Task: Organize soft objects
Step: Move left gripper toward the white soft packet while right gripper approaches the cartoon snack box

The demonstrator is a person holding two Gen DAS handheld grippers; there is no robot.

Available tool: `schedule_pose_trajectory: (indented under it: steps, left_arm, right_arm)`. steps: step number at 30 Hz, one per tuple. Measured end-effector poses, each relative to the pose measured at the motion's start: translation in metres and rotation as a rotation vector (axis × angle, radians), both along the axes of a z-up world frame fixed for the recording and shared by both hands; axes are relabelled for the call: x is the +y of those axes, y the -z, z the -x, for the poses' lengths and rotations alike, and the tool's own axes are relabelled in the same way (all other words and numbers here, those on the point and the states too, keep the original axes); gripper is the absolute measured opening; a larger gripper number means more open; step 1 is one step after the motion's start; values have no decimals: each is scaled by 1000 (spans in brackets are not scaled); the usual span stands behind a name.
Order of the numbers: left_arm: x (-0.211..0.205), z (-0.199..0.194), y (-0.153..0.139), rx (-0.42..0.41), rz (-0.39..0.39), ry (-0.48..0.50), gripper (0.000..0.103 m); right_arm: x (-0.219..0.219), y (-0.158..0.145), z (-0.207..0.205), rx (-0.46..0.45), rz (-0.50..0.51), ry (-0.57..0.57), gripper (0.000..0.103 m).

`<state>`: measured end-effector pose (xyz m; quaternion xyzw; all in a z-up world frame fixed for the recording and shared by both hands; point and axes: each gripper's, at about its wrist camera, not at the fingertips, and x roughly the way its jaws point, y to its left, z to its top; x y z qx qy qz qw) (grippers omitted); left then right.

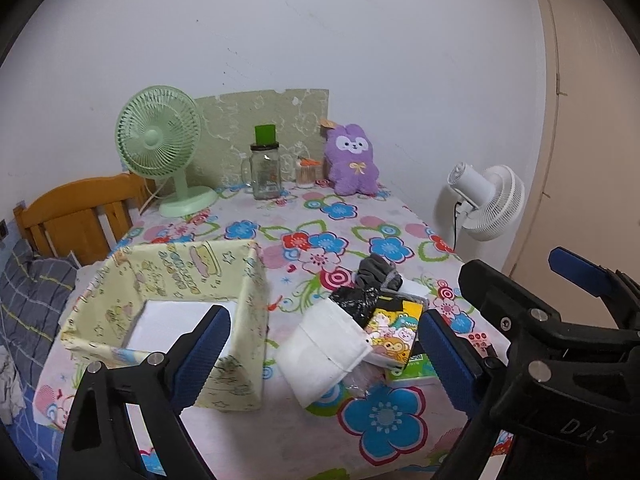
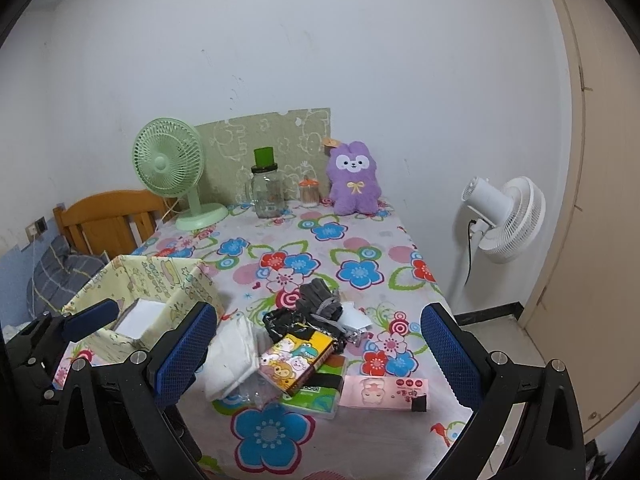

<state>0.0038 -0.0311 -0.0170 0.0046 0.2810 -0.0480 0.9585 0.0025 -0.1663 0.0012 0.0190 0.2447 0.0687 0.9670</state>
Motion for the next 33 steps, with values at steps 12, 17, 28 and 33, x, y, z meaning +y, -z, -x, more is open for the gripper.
schedule_pose_trajectory:
  steps: [12,17,28,33]
  left_arm:
    - [-18,-13,34,96,-8,25,88]
    - [-23,-17,45,128,-8,27,84]
    - [-26,-30,67,188,-26,13,74]
    - [-26,-34,76,199,-52,-8,65]
  right_arm:
    - [-13,34,-16,66,-5,-13,98]
    - [-13,45,-21,97,-6,-20,98]
    - [-6,66,-34,149,3,-46,98]
    - [-3,75,-41,178,9,-60,98]
